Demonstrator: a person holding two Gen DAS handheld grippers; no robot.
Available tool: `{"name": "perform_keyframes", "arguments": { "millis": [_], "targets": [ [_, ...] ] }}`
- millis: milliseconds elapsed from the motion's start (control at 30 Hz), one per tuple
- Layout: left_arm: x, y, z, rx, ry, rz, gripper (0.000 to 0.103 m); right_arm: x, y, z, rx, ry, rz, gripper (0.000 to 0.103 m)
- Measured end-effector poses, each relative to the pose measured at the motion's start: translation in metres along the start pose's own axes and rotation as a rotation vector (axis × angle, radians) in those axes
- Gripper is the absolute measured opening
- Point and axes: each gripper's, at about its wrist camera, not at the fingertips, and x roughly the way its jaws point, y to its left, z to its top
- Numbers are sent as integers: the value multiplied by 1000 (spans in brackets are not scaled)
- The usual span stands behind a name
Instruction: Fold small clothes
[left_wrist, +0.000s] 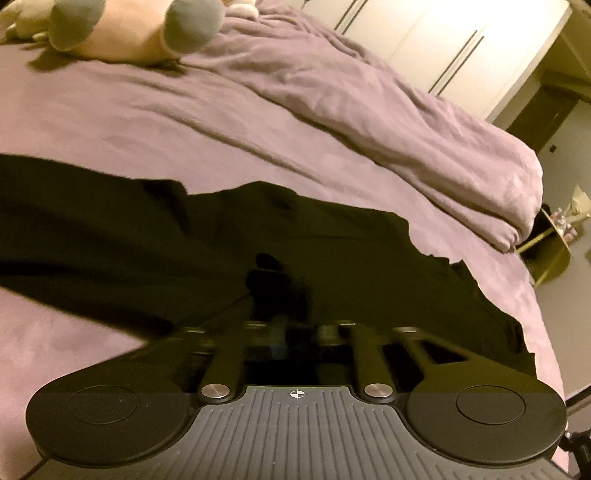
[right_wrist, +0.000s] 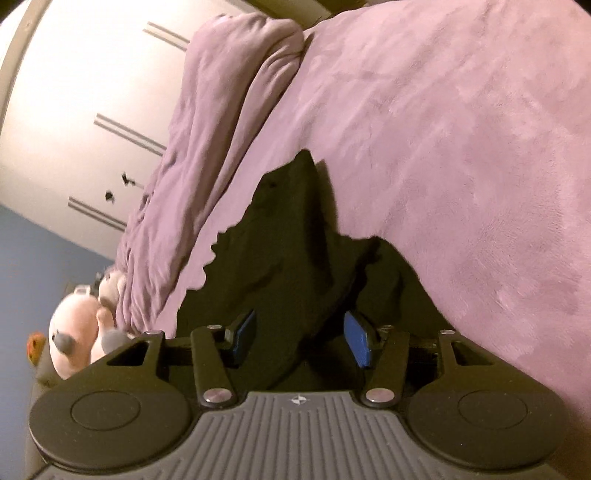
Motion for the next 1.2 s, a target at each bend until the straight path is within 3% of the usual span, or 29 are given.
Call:
{"name": "perform_keyframes", "arguments": {
  "millis": [100,167,233,433,567,633,700,767,833,933,967,1200],
  "targets": [
    [-5,-3,4,28,-39,-2,9,5,-1,3,24,-21,10,50],
    [-8,-1,9,36,-60,-2,9,6,-6,5,64,-33,26,42],
    [-10,4,14,24,-63,5,9,9,-11,8,101,-35,29,26],
    [-12,12,15,11,-60,19,9,15,-32,15,232,-52,84,4],
    [-14,7,13,25,-82,-33,9,2,-56,16,364,-158,229,3],
    [-9,2,12,51,-70,-19,9,-3,-67,16,394,-188,185,3],
    [-3,1,10,69,-47,10,9,-5,-66,19,289,-178,37,0],
    [-1,5,9,60,-29,13,9,-9,-57,22,184,-149,-3,0],
    [-1,11,8,50,-23,6,9,-20,-45,28,102,-128,-34,8],
    [3,13,5,61,-11,11,9,-43,-21,34,-74,-204,-83,28],
    [3,13,5,67,-12,15,9,-44,-13,36,-125,-220,-110,30],
    [3,11,6,77,-11,17,9,29,49,41,-466,-66,-216,36]
  ]
}}
